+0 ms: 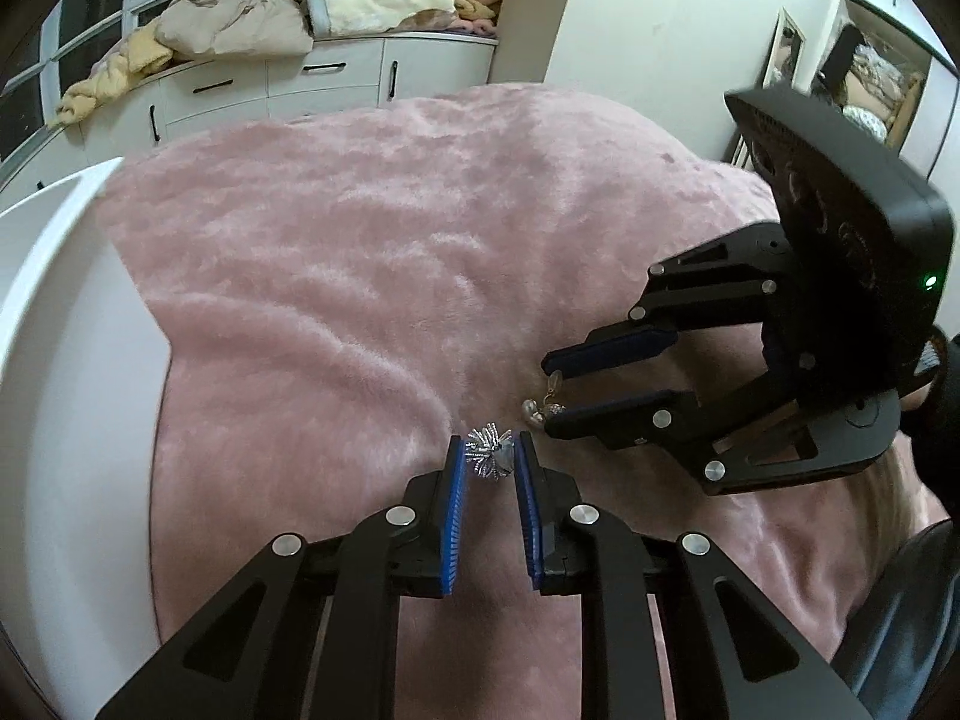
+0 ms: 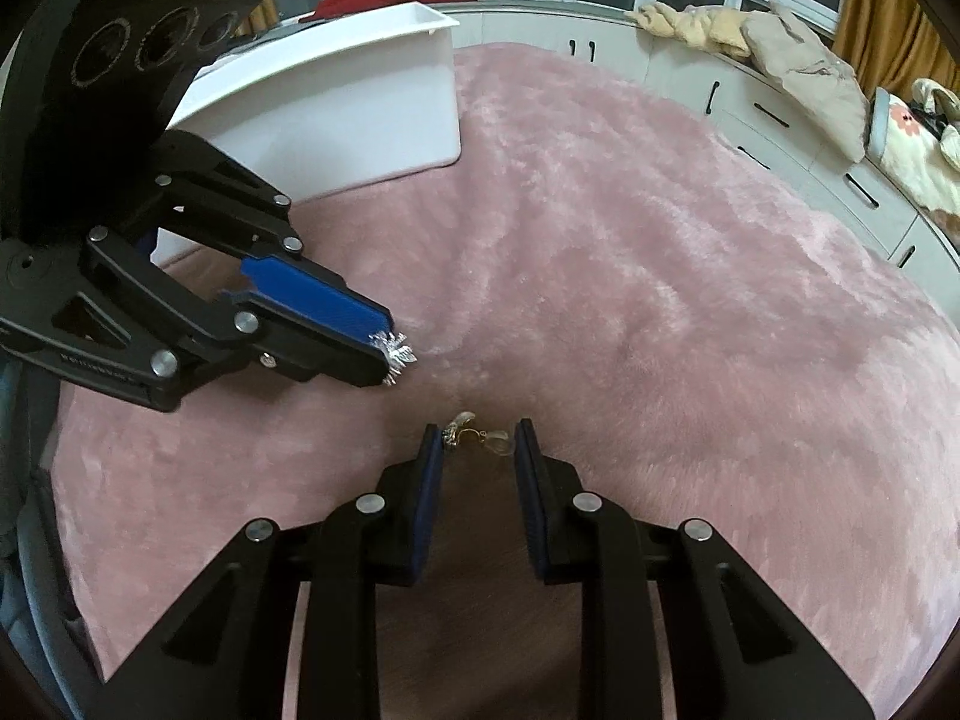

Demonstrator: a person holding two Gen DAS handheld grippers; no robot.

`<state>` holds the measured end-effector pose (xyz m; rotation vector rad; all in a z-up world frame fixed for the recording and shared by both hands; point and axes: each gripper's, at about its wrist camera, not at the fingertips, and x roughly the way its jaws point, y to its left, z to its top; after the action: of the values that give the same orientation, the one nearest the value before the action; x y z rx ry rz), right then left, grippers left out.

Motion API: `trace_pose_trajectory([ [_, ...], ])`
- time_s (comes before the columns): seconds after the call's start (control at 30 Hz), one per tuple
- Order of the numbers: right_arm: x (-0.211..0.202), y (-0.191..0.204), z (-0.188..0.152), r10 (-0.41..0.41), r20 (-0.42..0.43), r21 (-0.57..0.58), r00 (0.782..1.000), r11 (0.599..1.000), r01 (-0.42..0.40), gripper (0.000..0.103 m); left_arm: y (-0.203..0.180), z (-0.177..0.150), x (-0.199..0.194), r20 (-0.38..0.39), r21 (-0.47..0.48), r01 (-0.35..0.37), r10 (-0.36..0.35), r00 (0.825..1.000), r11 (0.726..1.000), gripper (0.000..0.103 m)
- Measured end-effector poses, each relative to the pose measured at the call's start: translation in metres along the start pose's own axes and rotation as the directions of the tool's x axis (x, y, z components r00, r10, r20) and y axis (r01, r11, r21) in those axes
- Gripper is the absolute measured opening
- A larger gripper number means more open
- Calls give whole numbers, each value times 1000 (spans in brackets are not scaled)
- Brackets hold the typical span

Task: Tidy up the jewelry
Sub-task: 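Grasp the silver flower charm with the left tool while the right tool grasps the small gold charm, then carry the flower charm and gold charm with both tools over the bin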

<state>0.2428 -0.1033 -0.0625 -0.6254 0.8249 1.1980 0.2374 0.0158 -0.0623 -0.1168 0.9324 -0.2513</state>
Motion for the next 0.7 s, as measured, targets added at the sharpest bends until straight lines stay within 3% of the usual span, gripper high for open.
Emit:
trace_pose_trajectory([
  [0.2, -13, 1, -5, 1, 24, 47, 1000, 999, -2, 25, 0, -9, -22, 18, -40, 6, -5, 1000, 999, 21],
  [0.7, -70, 19, 0, -36, 95, 103, 995, 994, 26, 25, -12, -13, -99, 116, -8, -34, 35, 993, 999, 21],
])
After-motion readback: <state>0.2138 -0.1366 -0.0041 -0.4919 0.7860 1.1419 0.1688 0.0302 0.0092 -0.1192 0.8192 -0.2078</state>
